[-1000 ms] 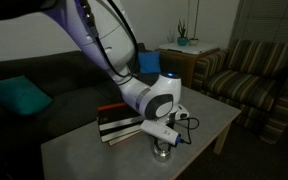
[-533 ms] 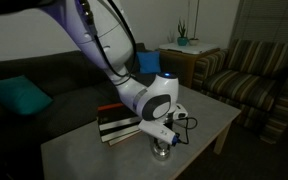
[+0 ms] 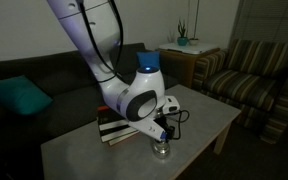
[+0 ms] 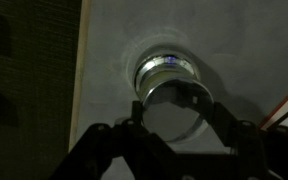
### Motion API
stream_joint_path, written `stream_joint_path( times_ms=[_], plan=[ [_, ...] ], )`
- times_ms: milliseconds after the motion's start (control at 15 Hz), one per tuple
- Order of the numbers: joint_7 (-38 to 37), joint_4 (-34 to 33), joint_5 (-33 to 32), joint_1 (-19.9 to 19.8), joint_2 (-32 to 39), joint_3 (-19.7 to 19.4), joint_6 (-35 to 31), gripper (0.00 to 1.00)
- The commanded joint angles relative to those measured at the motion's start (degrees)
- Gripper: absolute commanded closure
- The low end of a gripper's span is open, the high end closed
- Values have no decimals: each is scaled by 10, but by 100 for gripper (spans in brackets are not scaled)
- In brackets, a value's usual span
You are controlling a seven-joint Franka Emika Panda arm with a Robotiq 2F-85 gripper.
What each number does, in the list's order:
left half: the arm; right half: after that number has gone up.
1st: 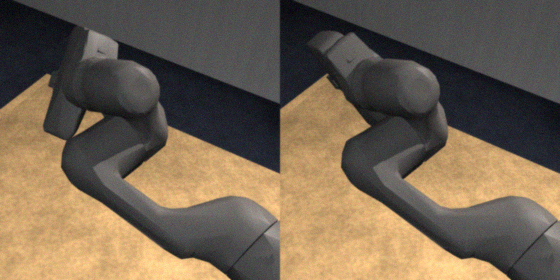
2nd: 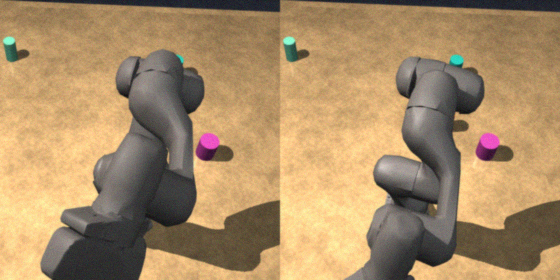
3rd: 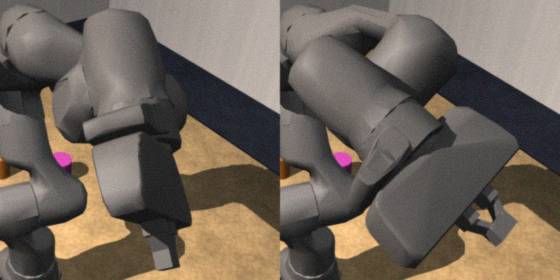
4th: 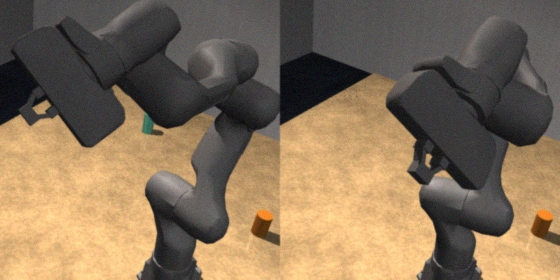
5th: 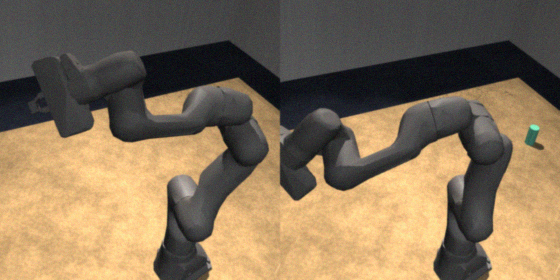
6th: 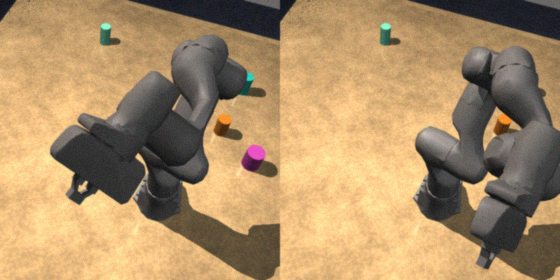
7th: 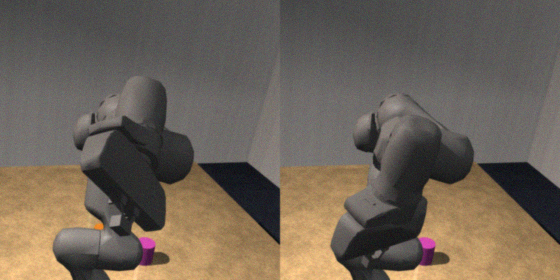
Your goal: Put the lid of the silver thing on the table
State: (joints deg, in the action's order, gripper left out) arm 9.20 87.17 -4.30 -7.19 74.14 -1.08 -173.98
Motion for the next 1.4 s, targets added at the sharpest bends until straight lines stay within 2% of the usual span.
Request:
stream_joint_path(
  times_ms=[0,133,467,667,733,933,1000,1333],
  plan=[
    [-25,95,-3,26,-64,-23,-18,56],
    [-15,111,-8,21,-76,-9,-9,56],
    [70,143,-46,-37,-83,81,2,56],
    [106,150,-66,-53,-75,104,12,56],
    [75,125,-51,-28,-61,86,-2,31],
    [90,133,-57,-37,-61,94,0,31],
    [91,133,-57,-38,-61,94,0,56],
    [102,64,-49,-36,-20,112,102,56]
  ],
)
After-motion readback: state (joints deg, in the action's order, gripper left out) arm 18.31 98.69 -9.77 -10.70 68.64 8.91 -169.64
